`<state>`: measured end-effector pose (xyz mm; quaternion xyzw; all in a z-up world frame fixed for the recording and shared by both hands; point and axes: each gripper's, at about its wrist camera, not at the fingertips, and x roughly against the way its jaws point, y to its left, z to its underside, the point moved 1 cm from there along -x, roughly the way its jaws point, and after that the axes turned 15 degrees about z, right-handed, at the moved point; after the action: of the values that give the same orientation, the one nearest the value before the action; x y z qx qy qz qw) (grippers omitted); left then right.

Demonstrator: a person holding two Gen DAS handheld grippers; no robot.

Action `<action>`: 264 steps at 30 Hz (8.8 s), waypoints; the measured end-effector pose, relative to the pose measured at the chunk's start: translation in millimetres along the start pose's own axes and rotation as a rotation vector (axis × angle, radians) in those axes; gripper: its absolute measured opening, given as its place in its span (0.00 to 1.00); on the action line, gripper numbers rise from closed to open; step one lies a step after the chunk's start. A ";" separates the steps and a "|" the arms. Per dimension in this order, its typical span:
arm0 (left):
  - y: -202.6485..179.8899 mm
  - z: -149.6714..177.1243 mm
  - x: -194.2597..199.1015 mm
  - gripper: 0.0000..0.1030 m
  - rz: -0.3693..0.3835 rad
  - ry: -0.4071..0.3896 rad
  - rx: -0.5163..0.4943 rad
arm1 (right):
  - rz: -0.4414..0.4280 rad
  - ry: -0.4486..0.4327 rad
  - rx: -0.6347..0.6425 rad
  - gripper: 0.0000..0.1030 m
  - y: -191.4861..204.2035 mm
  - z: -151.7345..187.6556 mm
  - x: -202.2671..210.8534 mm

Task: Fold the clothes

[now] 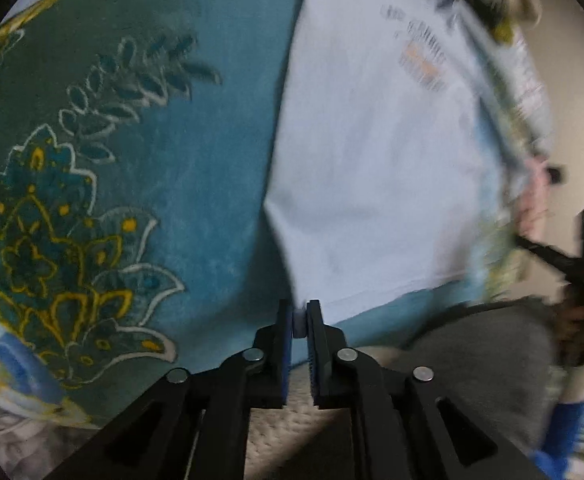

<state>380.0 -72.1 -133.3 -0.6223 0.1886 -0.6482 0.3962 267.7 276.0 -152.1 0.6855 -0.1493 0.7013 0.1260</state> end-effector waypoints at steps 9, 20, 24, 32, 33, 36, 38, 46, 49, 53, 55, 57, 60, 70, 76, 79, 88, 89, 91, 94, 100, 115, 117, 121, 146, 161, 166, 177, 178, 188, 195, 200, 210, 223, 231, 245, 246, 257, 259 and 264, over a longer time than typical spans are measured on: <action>124.3 -63.5 143.0 0.38 0.060 -0.717 0.518 | -0.261 -0.180 -0.396 0.03 -60.9 -22.7 11.4; 167.4 -97.0 162.5 0.39 -0.022 -0.911 0.641 | -0.300 -0.347 -0.898 0.50 -181.7 -60.4 35.0; 165.7 -102.9 158.9 0.32 -0.072 -0.929 0.647 | -0.143 -0.281 -1.021 0.50 -238.1 -52.8 8.2; 156.5 -120.6 147.1 0.21 -0.121 -0.989 0.745 | -0.298 -0.131 -1.268 0.50 -274.8 -23.3 -67.0; 155.0 -123.4 147.8 0.20 -0.129 -0.986 0.739 | -0.294 -0.153 -1.275 0.50 -275.9 -25.1 -63.5; 150.5 -130.4 146.9 0.19 -0.130 -0.972 0.724 | -0.282 -0.219 -1.295 0.42 -279.1 -30.4 -53.2; 148.7 -132.7 147.2 0.15 -0.136 -0.969 0.718 | -0.274 -0.263 -1.308 0.04 -281.2 -34.0 -46.3; 139.6 -144.8 173.4 0.04 -0.177 -1.026 0.626 | -0.207 -0.434 -1.299 0.04 -304.9 -50.2 1.4; 141.0 -154.6 175.4 0.04 -0.169 -1.021 0.617 | -0.117 -0.410 -1.217 0.04 -303.0 -61.8 10.1; 137.7 -164.1 175.0 0.04 -0.164 -1.029 0.596 | -0.101 -0.483 -1.073 0.04 -273.4 -81.9 40.2; 134.1 -165.7 174.5 0.04 -0.159 -1.029 0.582 | -0.125 -0.553 -0.927 0.04 -227.0 -105.9 64.8; 128.0 -165.8 174.5 0.04 -0.157 -1.026 0.560 | -0.147 -0.619 -0.779 0.04 -180.5 -129.9 89.4; 114.2 -167.0 175.8 0.04 -0.141 -1.029 0.506 | -0.182 -0.711 -0.553 0.04 -109.5 -165.6 125.7; 80.6 -172.2 188.1 0.04 -0.069 -1.007 0.346 | -0.307 -0.552 -0.130 0.04 145.0 -218.8 75.8; 78.4 -176.3 188.3 0.04 -0.070 -0.978 0.308 | -0.301 -0.439 0.006 0.04 228.4 -221.8 35.1; 84.1 -175.6 185.6 0.04 -0.067 -0.971 0.312 | -0.283 -0.384 0.052 0.04 255.5 -217.8 13.6; 94.0 -177.0 176.0 0.04 -0.066 -0.950 0.346 | -0.323 -0.335 0.051 0.30 255.5 -211.6 -2.1; 92.7 -177.6 174.9 0.04 -0.069 -0.946 0.343 | -0.335 -0.339 0.039 0.30 248.5 -211.5 0.3; 88.5 -178.6 173.8 0.04 -0.083 -0.941 0.329 | -0.360 -0.347 0.015 0.31 234.5 -211.1 5.2; 66.0 -180.5 175.2 0.03 -0.113 -0.940 0.257 | -0.360 -0.369 -0.120 0.32 174.4 -199.1 8.1; -40.2 -190.0 166.0 0.03 -0.036 -0.885 -0.036 | -0.321 -0.416 -0.476 0.34 19.8 -164.4 9.7; -305.3 -251.4 -101.1 0.03 0.163 -0.340 -0.587 | -0.364 -0.374 -0.777 0.34 -85.3 -92.6 -16.4; -306.5 -257.3 -143.5 0.03 0.118 -0.279 -0.567 | -0.375 -0.381 -0.782 0.34 -87.9 -91.2 -14.6; -290.7 -262.4 -204.5 0.03 0.052 -0.190 -0.492 | -0.407 -0.386 -0.806 0.34 -94.0 -85.3 -15.7; -113.3 -237.5 -57.2 0.40 -0.277 -0.308 -0.231 | -0.212 -0.251 -0.498 0.48 -35.5 -214.7 -56.4; -80.0 -222.0 -60.5 0.43 -0.366 -0.383 -0.207 | -0.284 -0.223 -0.448 0.01 -28.6 -242.2 -47.5; -69.0 -218.9 -43.6 0.44 -0.304 -0.455 -0.130 | -0.457 -0.349 -0.503 0.01 -48.7 -206.0 -12.4; -47.3 -218.9 -32.3 0.45 -0.133 -0.465 0.026 | -0.292 -0.180 -0.475 0.03 -43.4 -188.0 -74.7; -47.0 -218.8 -31.8 0.45 -0.119 -0.456 0.037 | -0.284 -0.184 -0.469 0.03 -44.6 -187.3 -71.1; -34.8 -180.1 -24.8 0.46 0.036 -0.385 0.103 | -0.333 -0.131 -0.529 0.12 -66.4 -131.1 -72.5; -25.9 -135.3 -32.7 0.46 0.032 -0.289 0.089 | -0.367 -0.029 -0.469 0.20 -67.6 -90.2 -75.3; -30.4 -113.6 -49.9 0.46 0.032 -0.219 0.043 | -0.410 0.040 -0.482 0.28 -78.1 -61.1 -79.8; -16.2 -65.7 -49.2 0.46 0.030 -0.112 0.022 | -0.272 0.249 -0.264 0.28 -46.8 -32.3 -95.8; -15.8 -51.3 -54.2 0.06 -0.049 -0.068 -0.073 | -0.172 0.282 -0.086 0.04 -0.3 -41.0 -98.0; -36.6 -75.4 -15.5 0.05 0.061 -0.216 -0.164 | -0.285 0.060 -0.142 0.02 -8.5 -55.6 -51.3; -59.3 -211.0 -42.1 0.06 -0.004 -0.336 -0.150 | -0.332 -0.197 -0.472 0.04 -50.7 -125.2 -26.2; -54.2 -211.3 -39.6 0.06 0.005 -0.326 -0.136 | -0.338 -0.191 -0.472 0.05 -50.7 -127.0 -27.9; -0.2 -160.1 -15.7 0.46 0.047 -0.232 -0.014 | -0.303 -0.008 -0.365 0.32 -50.6 -97.7 -71.2; 7.3 -152.6 -19.4 0.46 0.077 -0.222 0.019 | -0.334 0.043 -0.371 0.33 -49.9 -93.7 -83.0; 5.5 -148.9 -25.3 0.42 0.101 -0.234 0.035 | -0.334 0.115 -0.330 0.36 -36.8 -91.8 -93.2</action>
<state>237.0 -93.5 -177.0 -0.6763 0.1610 -0.5536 0.4585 199.5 347.8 -245.3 0.6298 -0.1388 0.6748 0.3588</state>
